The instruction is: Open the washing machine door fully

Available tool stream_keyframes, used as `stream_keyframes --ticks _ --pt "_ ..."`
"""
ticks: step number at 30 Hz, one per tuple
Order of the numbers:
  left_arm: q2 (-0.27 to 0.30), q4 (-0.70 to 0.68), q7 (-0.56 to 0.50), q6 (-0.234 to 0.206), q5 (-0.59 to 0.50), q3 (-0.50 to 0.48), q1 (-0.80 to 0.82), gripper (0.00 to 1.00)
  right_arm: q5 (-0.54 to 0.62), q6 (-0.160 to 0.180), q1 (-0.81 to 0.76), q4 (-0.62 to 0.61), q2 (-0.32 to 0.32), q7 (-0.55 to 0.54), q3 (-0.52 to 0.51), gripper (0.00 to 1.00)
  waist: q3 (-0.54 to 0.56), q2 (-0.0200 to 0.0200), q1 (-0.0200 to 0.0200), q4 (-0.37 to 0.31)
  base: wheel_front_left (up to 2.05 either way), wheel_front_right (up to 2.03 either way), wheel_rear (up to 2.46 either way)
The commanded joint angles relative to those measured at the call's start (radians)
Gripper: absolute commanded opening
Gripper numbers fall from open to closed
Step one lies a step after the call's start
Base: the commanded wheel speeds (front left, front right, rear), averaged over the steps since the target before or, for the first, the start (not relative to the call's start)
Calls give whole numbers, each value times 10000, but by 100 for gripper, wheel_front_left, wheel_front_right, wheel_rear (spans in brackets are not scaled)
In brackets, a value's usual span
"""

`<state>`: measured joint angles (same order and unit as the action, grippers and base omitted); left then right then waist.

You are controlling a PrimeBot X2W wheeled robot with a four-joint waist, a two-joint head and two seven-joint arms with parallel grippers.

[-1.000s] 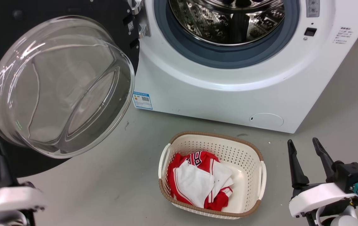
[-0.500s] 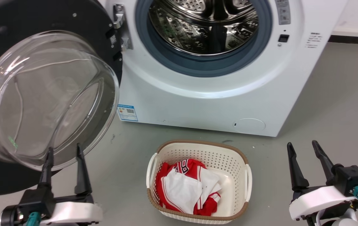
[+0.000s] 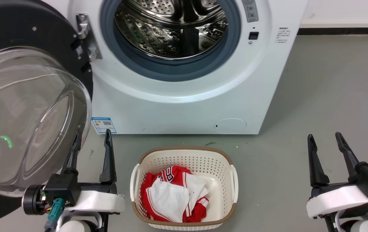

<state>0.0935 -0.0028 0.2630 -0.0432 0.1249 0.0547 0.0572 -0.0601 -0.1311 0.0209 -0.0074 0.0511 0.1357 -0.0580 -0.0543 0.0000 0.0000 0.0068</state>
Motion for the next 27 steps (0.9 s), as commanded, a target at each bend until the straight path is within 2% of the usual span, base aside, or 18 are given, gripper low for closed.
stream_keyframes --ticks 1,8,27 --pt "-10 38 24 26 -70 -29 101 100 21 7 -27 -88 -18 -21 17 100 27 0 0 -143 0 0 0" --pt "-182 234 24 -84 -275 -109 -259 100 -67 5 -239 59 -18 -59 230 100 51 0 0 -299 0 0 0" --pt "-349 350 24 157 -354 -402 -420 100 -215 7 -80 420 -17 50 265 100 57 0 0 -301 0 0 0"
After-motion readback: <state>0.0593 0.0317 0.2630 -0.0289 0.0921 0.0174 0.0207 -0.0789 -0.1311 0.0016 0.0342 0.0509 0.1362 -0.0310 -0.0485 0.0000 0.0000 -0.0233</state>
